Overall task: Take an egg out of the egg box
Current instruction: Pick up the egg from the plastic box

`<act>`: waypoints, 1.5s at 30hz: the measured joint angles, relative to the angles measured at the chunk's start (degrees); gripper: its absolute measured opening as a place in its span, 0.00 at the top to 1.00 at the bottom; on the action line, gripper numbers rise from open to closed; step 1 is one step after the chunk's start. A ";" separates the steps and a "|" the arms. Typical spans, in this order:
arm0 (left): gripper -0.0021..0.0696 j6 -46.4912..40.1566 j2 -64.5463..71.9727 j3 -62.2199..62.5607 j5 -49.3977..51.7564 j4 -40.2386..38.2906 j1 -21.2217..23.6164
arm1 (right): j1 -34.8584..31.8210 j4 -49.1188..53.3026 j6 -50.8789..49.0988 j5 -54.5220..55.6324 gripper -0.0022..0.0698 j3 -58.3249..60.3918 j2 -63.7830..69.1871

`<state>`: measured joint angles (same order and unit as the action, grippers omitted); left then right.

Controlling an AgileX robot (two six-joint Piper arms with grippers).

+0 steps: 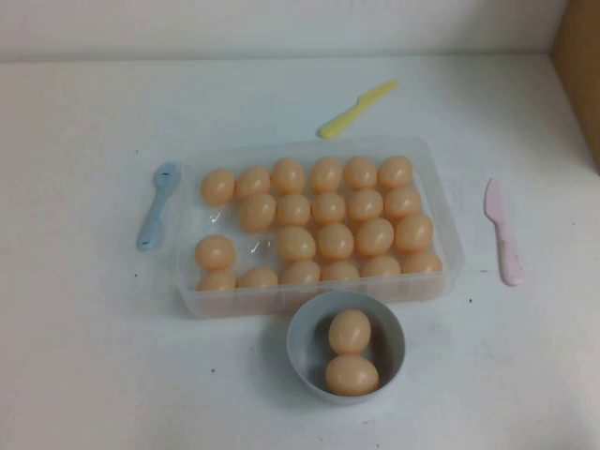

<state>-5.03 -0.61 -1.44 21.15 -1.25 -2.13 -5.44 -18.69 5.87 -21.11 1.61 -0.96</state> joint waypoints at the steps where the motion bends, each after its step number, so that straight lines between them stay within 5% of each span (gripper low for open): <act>1: 0.98 0.00 0.00 0.00 0.00 0.00 0.00 | 0.00 0.00 0.00 0.00 1.00 0.00 0.00; 39: 0.98 0.00 0.00 0.00 0.00 0.00 0.00 | 0.00 0.00 0.00 0.00 1.00 0.00 0.00; 45: 0.98 3.29 0.00 0.00 -3.87 -6.39 0.00 | 0.00 0.00 0.00 0.00 1.00 0.00 0.00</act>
<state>-1.74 -0.61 -1.44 17.28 -7.64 -2.13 -5.44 -18.69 5.87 -21.11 1.61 -0.96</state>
